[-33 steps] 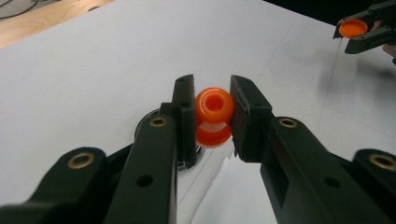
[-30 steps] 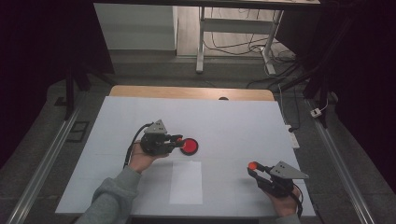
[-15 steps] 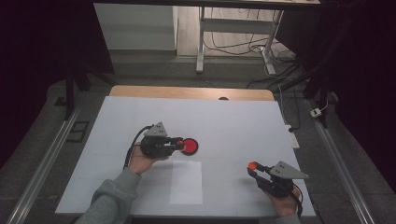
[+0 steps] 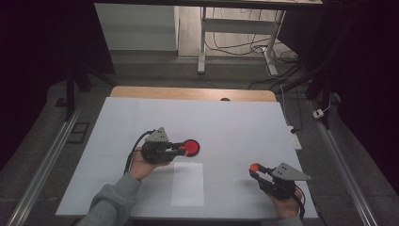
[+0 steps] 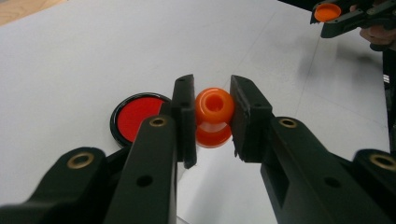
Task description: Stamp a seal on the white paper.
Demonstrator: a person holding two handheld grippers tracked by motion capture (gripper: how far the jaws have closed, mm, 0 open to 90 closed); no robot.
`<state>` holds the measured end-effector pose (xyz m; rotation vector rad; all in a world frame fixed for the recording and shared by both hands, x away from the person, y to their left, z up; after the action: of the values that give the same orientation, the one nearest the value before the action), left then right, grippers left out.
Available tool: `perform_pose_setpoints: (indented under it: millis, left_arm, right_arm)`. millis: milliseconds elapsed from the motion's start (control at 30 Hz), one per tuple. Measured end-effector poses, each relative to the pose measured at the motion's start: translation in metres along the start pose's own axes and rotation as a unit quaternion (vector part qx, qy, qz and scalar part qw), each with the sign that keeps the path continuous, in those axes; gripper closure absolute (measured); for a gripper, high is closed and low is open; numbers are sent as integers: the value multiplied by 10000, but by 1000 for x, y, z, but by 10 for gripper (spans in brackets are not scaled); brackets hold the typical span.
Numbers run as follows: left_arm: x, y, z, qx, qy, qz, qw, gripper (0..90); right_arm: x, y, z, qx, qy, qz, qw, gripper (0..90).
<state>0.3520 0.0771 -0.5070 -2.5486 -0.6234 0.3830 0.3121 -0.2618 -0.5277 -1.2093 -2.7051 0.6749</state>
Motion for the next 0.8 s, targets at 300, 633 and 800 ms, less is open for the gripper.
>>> perform_pose_setpoints:
  millis: [300, 633, 800]
  left_arm:
    - [-6, -3, 5, 15, 24, 51, 10000, 720]
    - [-13, -4, 9, 57, 59, 123, 9999, 720]
    - [-16, -4, 12, 59, 41, 157, 9999, 719]
  right_arm:
    - [0, 0, 0, 1, -1, 1, 10000, 643]
    - [0, 1, 0, -1, -8, 0, 10000, 643]
    - [1, 1, 0, 4, -13, -5, 10000, 643]
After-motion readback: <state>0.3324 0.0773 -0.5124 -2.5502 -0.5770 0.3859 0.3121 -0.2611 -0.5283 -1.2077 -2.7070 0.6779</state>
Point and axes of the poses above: each handheld gripper's, and its own axes: y roughly forward along the jaws, z roughly out of its underside, x roughly to its left, the point moved 6 cm from there along y, roughly forward along the jaws, and after that the axes turned 2 degrees about z, right-handed, at the moved point
